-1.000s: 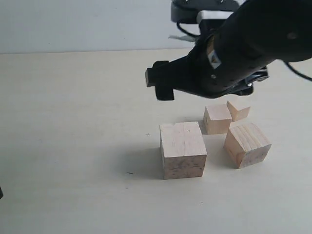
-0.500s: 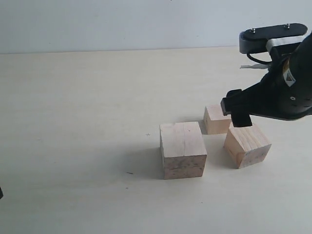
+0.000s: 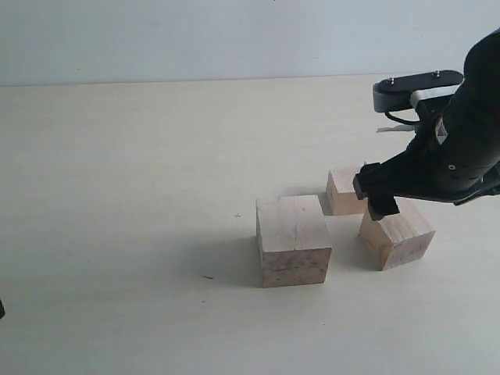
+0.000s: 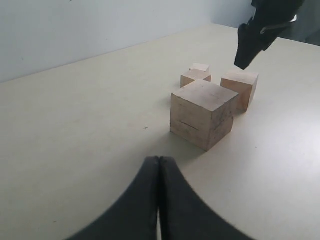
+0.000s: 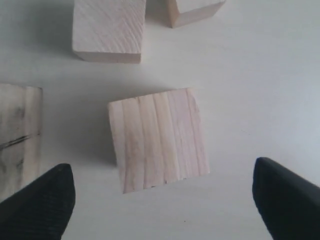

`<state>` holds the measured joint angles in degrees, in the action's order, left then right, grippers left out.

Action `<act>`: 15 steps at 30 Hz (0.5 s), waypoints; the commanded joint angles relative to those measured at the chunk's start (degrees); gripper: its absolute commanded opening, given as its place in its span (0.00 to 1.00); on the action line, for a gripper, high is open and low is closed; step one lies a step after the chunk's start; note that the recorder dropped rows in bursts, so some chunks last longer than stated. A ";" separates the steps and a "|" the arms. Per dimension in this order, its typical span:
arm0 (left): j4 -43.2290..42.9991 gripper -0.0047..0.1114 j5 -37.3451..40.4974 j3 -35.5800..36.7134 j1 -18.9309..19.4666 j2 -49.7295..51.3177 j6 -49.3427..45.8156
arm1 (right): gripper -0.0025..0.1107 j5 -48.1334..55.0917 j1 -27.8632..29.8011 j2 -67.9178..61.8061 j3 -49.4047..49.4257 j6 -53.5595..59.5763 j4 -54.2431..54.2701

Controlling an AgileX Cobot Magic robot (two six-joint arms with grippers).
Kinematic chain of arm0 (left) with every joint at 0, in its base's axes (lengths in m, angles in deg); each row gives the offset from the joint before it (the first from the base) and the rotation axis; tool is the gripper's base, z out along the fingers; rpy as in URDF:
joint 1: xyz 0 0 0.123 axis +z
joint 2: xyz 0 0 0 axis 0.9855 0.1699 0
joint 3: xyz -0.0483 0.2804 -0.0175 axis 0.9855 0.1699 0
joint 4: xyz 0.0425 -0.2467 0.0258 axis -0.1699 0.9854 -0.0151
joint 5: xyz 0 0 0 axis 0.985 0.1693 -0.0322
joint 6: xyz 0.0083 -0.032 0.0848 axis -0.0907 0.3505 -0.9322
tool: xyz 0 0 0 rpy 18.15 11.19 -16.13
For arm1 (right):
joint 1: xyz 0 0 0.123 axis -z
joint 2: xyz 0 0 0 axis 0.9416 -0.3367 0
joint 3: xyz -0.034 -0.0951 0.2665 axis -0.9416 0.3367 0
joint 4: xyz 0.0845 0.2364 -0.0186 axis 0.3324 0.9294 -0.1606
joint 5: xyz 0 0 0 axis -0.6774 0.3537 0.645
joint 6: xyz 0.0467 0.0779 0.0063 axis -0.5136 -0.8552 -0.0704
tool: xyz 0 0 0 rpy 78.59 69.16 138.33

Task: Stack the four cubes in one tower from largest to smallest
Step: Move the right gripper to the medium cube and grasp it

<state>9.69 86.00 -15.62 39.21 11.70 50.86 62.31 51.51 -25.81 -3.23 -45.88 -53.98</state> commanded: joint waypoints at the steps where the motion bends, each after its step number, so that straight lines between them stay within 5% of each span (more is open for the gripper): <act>1: 0.18 0.04 -0.06 0.18 0.06 -0.38 -0.09 | 0.82 -1.90 1.88 -4.39 0.31 2.74 -0.26; 15: 0.18 0.04 -0.06 0.18 0.06 -0.38 0.02 | 0.80 -9.14 1.88 -12.37 0.31 3.92 -0.87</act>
<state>9.69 86.00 -15.62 39.21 11.70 50.86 54.07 53.06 -37.29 -3.23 -42.35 -54.19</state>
